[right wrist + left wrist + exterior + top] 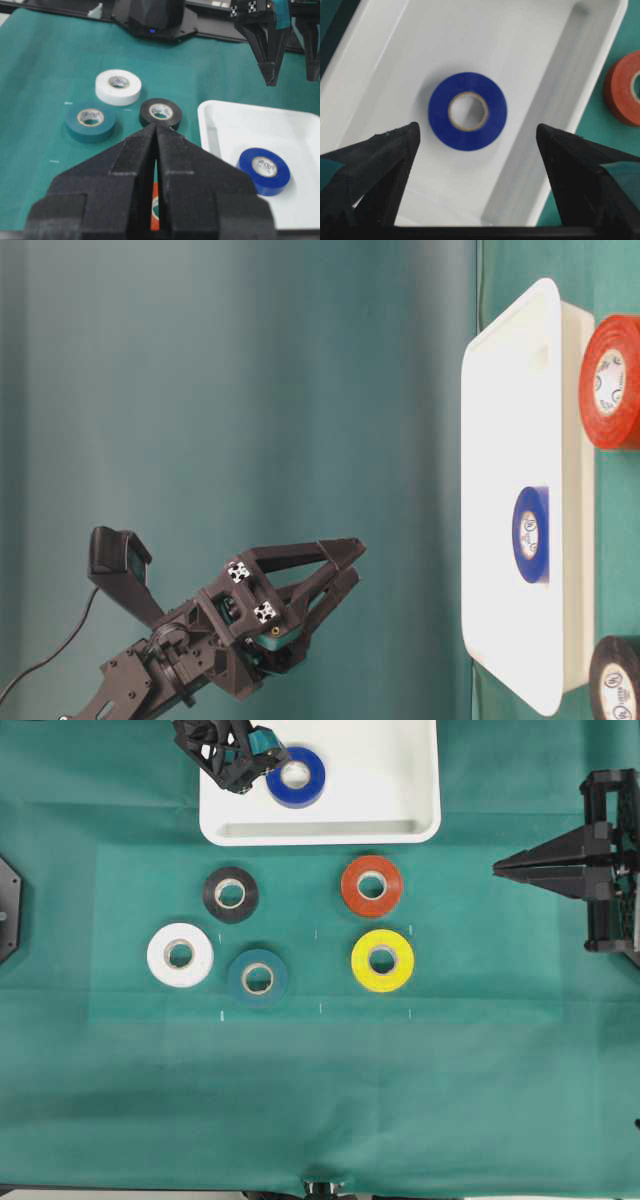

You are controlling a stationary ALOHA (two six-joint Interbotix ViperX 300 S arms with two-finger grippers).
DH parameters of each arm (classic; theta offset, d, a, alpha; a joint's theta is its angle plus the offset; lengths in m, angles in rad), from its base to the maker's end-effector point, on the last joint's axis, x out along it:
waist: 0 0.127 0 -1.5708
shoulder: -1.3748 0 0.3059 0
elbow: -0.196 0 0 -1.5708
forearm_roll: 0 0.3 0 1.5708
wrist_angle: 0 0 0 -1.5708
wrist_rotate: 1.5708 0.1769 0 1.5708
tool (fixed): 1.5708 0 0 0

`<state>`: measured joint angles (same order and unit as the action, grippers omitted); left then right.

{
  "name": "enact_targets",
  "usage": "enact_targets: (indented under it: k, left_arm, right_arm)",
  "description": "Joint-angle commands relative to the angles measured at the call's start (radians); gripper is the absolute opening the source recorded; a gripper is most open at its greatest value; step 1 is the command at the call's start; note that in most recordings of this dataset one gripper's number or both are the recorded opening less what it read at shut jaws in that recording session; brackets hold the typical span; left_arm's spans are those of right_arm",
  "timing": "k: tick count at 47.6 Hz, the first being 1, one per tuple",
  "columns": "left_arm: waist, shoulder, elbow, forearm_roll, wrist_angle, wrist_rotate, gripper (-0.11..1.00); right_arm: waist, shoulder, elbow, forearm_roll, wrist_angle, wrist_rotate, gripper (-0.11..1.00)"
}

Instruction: Pick up the tape from a random location and place it into the white case.

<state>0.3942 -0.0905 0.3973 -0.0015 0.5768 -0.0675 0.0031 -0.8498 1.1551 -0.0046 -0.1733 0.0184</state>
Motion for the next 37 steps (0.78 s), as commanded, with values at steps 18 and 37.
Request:
enact_targets:
  k: [18,37]
  left_arm:
    - [0.000,-0.028,-0.012,-0.002,-0.006,0.003,0.96]
    - [-0.003,-0.038,-0.009,-0.002,-0.005,0.003,0.96]
  right_arm:
    - [0.003,0.003,-0.012,-0.002,-0.003,0.002,0.00]
    - [0.002,0.003,-0.011,-0.002,-0.003,0.002,0.00]
